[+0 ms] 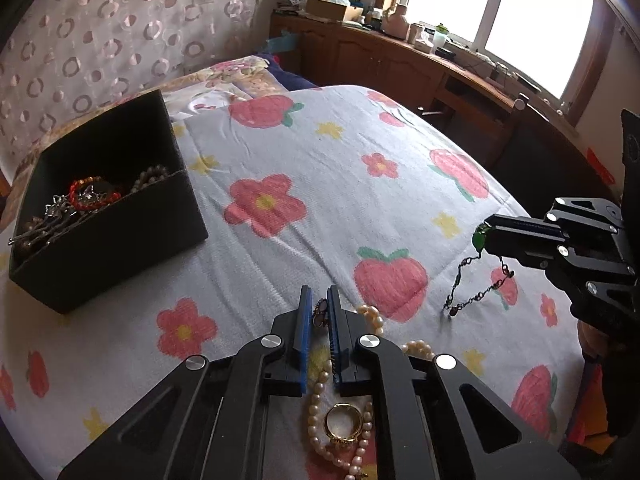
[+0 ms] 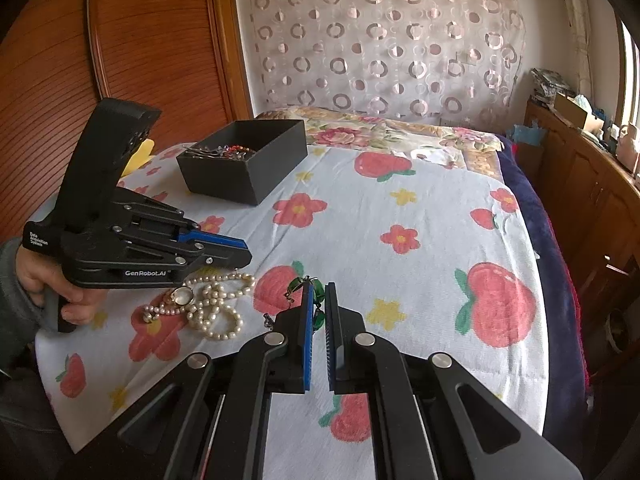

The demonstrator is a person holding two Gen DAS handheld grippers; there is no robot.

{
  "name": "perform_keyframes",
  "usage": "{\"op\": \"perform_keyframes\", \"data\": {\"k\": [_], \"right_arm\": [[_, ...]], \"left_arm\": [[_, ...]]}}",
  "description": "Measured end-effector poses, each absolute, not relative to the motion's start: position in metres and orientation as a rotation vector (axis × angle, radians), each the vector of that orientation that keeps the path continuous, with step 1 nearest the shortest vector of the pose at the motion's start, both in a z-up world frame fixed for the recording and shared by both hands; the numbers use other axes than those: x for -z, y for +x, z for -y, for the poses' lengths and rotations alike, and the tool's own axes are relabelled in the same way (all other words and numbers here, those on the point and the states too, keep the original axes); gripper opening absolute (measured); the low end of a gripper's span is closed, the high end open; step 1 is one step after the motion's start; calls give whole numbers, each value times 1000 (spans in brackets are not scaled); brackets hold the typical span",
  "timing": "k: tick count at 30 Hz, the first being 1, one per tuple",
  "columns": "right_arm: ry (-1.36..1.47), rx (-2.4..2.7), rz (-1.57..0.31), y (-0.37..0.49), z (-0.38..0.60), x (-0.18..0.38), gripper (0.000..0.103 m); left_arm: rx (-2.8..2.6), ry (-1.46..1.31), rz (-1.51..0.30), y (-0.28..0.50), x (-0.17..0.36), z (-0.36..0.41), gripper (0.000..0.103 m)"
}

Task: Organize jewelry
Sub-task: 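Grasp the pearl necklace with the left tool while the right tool lifts the green pendant, then carry the pearl necklace and green pendant into the black box and open both tools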

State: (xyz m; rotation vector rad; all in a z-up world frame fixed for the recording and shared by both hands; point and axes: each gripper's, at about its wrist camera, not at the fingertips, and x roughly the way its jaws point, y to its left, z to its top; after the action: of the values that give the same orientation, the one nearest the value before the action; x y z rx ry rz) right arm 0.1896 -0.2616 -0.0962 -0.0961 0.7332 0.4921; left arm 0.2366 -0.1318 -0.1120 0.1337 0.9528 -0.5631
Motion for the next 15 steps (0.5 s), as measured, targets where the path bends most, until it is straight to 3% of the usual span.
{"op": "perform_keyframes", "data": {"k": [15], "right_arm": [[-136, -543, -669, 217, 234, 67, 6]], "left_arm": [[514, 55, -834, 239, 66, 86, 6]]}}
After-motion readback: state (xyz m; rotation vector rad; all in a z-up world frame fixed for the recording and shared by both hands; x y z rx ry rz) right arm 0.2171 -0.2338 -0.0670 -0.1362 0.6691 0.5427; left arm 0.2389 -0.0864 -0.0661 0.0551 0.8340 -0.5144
